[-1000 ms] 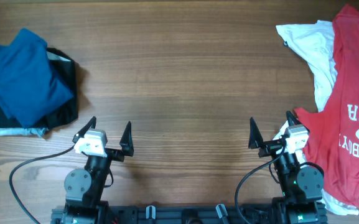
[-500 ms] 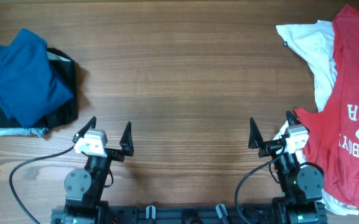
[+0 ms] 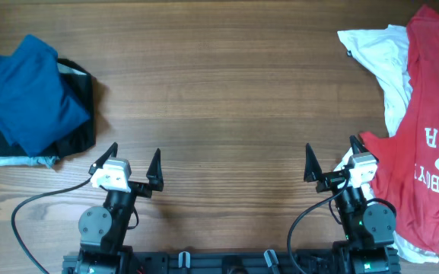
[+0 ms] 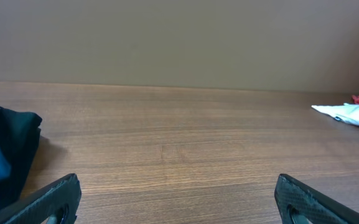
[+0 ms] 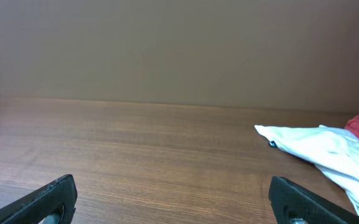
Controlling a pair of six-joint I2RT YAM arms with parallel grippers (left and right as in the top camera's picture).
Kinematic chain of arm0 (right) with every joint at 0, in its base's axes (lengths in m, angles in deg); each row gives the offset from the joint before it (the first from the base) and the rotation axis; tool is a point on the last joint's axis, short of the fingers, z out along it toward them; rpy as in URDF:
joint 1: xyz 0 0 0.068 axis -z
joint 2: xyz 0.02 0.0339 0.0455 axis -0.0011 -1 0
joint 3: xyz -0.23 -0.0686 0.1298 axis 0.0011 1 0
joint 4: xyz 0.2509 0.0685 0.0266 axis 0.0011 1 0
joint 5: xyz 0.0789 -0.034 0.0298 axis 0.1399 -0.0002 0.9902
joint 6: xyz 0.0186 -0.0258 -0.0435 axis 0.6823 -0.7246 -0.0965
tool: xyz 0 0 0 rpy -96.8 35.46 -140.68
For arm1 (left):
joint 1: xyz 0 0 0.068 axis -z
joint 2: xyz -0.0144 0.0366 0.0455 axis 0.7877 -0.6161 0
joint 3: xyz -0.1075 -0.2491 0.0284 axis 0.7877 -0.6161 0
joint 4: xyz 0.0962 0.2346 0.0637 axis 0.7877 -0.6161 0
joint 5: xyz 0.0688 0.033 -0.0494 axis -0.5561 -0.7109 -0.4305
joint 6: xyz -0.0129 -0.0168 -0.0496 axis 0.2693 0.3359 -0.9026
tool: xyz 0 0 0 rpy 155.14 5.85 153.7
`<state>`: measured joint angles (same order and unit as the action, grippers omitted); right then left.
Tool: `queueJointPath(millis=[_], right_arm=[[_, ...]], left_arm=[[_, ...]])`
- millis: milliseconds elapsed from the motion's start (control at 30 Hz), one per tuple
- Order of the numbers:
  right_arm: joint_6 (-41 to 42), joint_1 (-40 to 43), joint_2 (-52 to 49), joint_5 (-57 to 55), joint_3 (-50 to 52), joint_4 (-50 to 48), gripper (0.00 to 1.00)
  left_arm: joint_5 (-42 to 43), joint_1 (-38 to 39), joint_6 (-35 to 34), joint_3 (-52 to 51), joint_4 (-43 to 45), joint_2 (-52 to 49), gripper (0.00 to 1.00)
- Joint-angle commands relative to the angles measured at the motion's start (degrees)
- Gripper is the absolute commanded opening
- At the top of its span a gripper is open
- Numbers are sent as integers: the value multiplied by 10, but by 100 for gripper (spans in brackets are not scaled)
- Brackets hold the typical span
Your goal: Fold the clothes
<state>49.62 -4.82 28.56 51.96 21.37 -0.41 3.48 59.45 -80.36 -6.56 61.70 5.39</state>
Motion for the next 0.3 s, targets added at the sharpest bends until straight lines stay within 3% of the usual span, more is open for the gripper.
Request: queueJointPath(millis=[0, 267], right_arm=[[-7, 3, 5, 9, 1, -3, 100], [-7, 3, 5, 9, 1, -3, 100]], left_arm=[[7, -3, 11, -2, -4, 6, 100], [7, -3, 11, -2, -4, 6, 100]])
